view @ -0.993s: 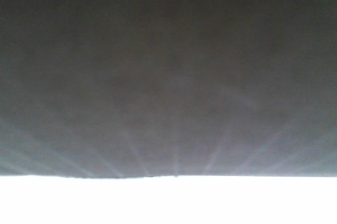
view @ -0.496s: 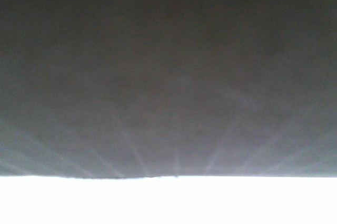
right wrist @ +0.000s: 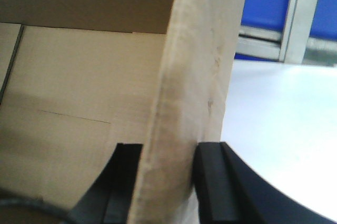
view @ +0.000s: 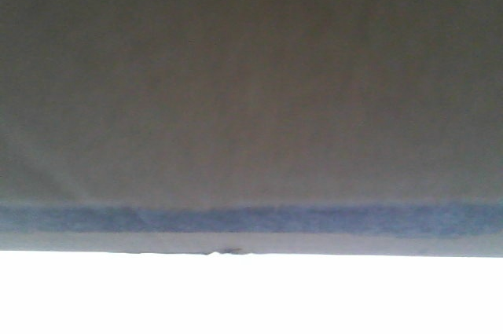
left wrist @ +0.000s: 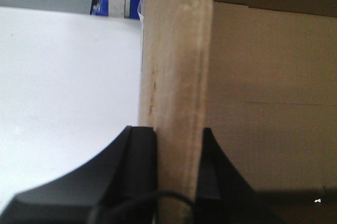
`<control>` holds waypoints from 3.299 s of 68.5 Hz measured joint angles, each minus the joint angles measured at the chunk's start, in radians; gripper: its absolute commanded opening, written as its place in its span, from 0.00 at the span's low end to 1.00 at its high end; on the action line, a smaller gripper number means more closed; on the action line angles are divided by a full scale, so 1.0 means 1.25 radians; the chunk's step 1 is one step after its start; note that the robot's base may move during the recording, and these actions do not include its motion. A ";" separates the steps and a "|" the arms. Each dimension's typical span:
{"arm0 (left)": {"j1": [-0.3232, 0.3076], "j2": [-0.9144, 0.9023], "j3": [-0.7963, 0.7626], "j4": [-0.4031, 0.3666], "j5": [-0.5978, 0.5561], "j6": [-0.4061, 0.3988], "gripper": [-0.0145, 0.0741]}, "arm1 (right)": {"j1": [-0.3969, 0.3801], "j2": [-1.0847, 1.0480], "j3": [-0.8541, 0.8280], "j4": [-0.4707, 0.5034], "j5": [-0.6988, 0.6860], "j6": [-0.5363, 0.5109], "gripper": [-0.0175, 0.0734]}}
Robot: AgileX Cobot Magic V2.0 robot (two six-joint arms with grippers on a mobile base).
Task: Grab box from left shelf to table start
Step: 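Lower the box onto the white table with both grippers, then open both grippers and back them away from the box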
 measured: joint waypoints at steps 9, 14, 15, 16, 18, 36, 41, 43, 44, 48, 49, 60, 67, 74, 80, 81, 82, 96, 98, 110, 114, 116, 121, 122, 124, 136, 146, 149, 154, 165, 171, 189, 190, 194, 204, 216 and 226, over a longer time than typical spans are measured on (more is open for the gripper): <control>0.000 0.157 -0.057 0.004 0.000 -0.004 0.06 | 0.000 0.150 -0.064 -0.019 0.018 0.000 0.26; 0.000 0.250 -0.089 0.007 -0.005 -0.007 0.06 | 0.000 0.253 -0.103 -0.033 0.026 0.000 0.26; 0.000 0.267 -0.093 0.009 -0.007 -0.006 0.06 | 0.000 0.271 -0.110 -0.034 0.028 0.000 0.26; 0.000 0.283 -0.098 0.008 -0.010 -0.006 0.06 | 0.000 0.290 -0.116 -0.036 0.029 0.000 0.26; 0.000 0.315 -0.105 0.008 -0.014 -0.009 0.06 | 0.000 0.325 -0.127 -0.042 0.029 0.000 0.26; 0.023 0.541 -0.114 0.006 -0.055 -0.015 0.06 | -0.003 0.588 -0.146 -0.060 -0.004 -0.031 0.26; 0.042 0.584 -0.114 -0.005 -0.070 -0.015 0.06 | -0.003 0.634 -0.146 -0.058 -0.024 -0.041 0.26; 0.050 0.599 -0.114 -0.010 -0.075 -0.015 0.06 | -0.003 0.650 -0.146 -0.057 -0.031 -0.044 0.26; 0.054 0.607 -0.114 -0.015 -0.079 -0.015 0.06 | -0.003 0.657 -0.146 -0.054 -0.035 -0.045 0.26; 0.069 0.636 -0.114 -0.025 -0.093 -0.011 0.06 | -0.003 0.682 -0.146 -0.049 -0.052 -0.052 0.26; 0.070 0.643 -0.114 -0.032 -0.095 -0.010 0.06 | -0.003 0.688 -0.146 -0.049 -0.055 -0.052 0.26; 0.085 0.704 -0.128 -0.053 -0.115 0.011 0.11 | -0.003 0.715 -0.146 -0.044 -0.074 -0.054 0.26; 0.088 0.729 -0.139 -0.061 -0.117 0.021 0.32 | -0.003 0.715 -0.146 -0.044 -0.074 -0.052 0.36; 0.093 0.741 -0.143 -0.066 -0.134 0.029 0.58 | -0.003 0.716 -0.146 -0.050 -0.069 -0.052 0.58; 0.096 0.744 -0.144 -0.062 -0.149 0.031 0.72 | -0.003 0.717 -0.146 -0.052 -0.067 -0.054 0.75; 0.096 0.744 -0.144 -0.060 -0.151 0.031 0.73 | -0.003 0.717 -0.146 -0.052 -0.067 -0.054 0.79; 0.098 0.746 -0.146 -0.059 -0.153 0.030 0.74 | -0.003 0.717 -0.146 -0.052 -0.067 -0.054 0.81; 0.099 0.763 -0.183 -0.059 -0.133 0.034 0.74 | -0.003 0.715 -0.149 -0.053 -0.067 -0.055 0.88; 0.099 0.763 -0.192 -0.060 -0.124 0.039 0.74 | -0.003 0.714 -0.151 -0.053 -0.066 -0.055 0.88; 0.099 0.743 -0.249 -0.062 -0.079 0.060 0.73 | -0.003 0.693 -0.196 -0.066 -0.047 -0.055 0.88; 0.099 0.723 -0.266 -0.062 -0.064 0.074 0.73 | -0.009 0.678 -0.225 -0.072 -0.031 -0.055 0.88; 0.099 0.711 -0.275 -0.062 -0.057 0.082 0.72 | -0.012 0.670 -0.240 -0.075 -0.023 -0.055 0.88; 0.099 0.665 -0.283 -0.062 -0.043 0.095 0.67 | -0.021 0.646 -0.283 -0.077 0.007 -0.055 0.83; 0.099 0.655 -0.283 -0.062 -0.040 0.101 0.66 | -0.024 0.640 -0.289 -0.079 0.012 -0.055 0.81; 0.099 0.627 -0.284 -0.062 -0.035 0.112 0.62 | -0.025 0.628 -0.302 -0.078 0.023 -0.055 0.78; 0.099 0.461 -0.233 -0.045 -0.024 0.140 0.33 | -0.027 0.518 -0.299 -0.081 0.070 -0.043 0.36; 0.099 0.292 -0.118 -0.013 -0.033 0.147 0.06 | -0.027 0.380 -0.217 -0.081 0.069 -0.041 0.26; 0.099 0.237 -0.073 -0.006 -0.045 0.147 0.06 | -0.027 0.329 -0.171 -0.082 0.062 -0.041 0.26; 0.098 0.155 0.004 0.000 -0.070 0.147 0.06 | -0.027 0.240 -0.100 -0.082 0.037 -0.041 0.25; 0.085 -0.003 0.173 0.009 -0.145 0.147 0.06 | -0.027 0.047 0.065 -0.102 -0.030 -0.041 0.25; 0.084 -0.092 0.261 0.014 -0.187 0.147 0.06 | -0.027 -0.056 0.151 -0.120 -0.061 -0.041 0.25; 0.084 -0.265 0.455 0.021 -0.364 0.147 0.06 | -0.027 -0.236 0.354 -0.140 -0.225 -0.041 0.25; 0.084 -0.265 0.460 0.021 -0.376 0.147 0.06 | -0.027 -0.236 0.356 -0.142 -0.228 -0.041 0.25; 0.084 -0.267 0.471 0.021 -0.398 0.147 0.06 | -0.027 -0.236 0.374 -0.142 -0.249 -0.041 0.25; 0.084 -0.267 0.473 0.022 -0.423 0.147 0.06 | -0.027 -0.236 0.377 -0.142 -0.284 -0.041 0.25; 0.084 -0.267 0.473 0.022 -0.431 0.147 0.06 | -0.027 -0.236 0.377 -0.142 -0.289 -0.041 0.25; 0.084 -0.267 0.473 0.022 -0.431 0.147 0.06 | -0.027 -0.236 0.377 -0.142 -0.290 -0.041 0.25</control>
